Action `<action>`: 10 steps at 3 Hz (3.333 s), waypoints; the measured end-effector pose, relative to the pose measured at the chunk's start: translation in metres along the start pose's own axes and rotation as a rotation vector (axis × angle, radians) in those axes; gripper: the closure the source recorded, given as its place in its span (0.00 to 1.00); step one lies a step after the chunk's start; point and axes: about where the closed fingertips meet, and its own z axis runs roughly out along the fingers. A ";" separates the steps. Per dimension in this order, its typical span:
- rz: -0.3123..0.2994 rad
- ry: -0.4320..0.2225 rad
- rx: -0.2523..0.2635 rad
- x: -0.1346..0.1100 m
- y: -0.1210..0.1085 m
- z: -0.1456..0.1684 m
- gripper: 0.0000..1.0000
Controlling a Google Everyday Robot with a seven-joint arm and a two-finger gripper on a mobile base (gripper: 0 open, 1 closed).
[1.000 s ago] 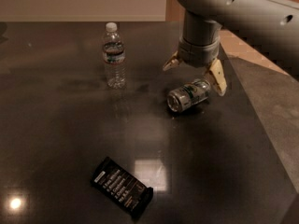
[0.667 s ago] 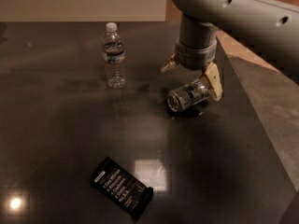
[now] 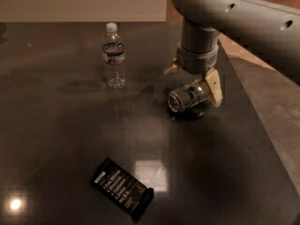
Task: Place 7up can upright
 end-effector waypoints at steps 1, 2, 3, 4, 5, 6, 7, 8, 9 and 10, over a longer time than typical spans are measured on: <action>0.041 -0.012 -0.010 -0.004 -0.011 0.002 0.00; 0.064 -0.019 -0.025 -0.005 -0.018 0.002 0.00; 0.065 -0.015 -0.042 -0.004 -0.018 0.004 0.18; 0.063 -0.008 -0.051 -0.004 -0.016 0.006 0.41; 0.040 -0.005 -0.070 -0.009 -0.015 0.004 0.64; -0.068 -0.050 -0.096 -0.017 -0.005 -0.014 0.88; -0.248 -0.130 -0.130 -0.023 0.007 -0.038 1.00; -0.454 -0.220 -0.169 -0.027 0.020 -0.059 1.00; -0.635 -0.293 -0.228 -0.026 0.031 -0.074 1.00; -0.779 -0.360 -0.328 -0.026 0.036 -0.088 1.00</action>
Offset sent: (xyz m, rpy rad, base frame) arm -0.0137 -0.0232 -0.0029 0.0372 -0.0535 -0.2114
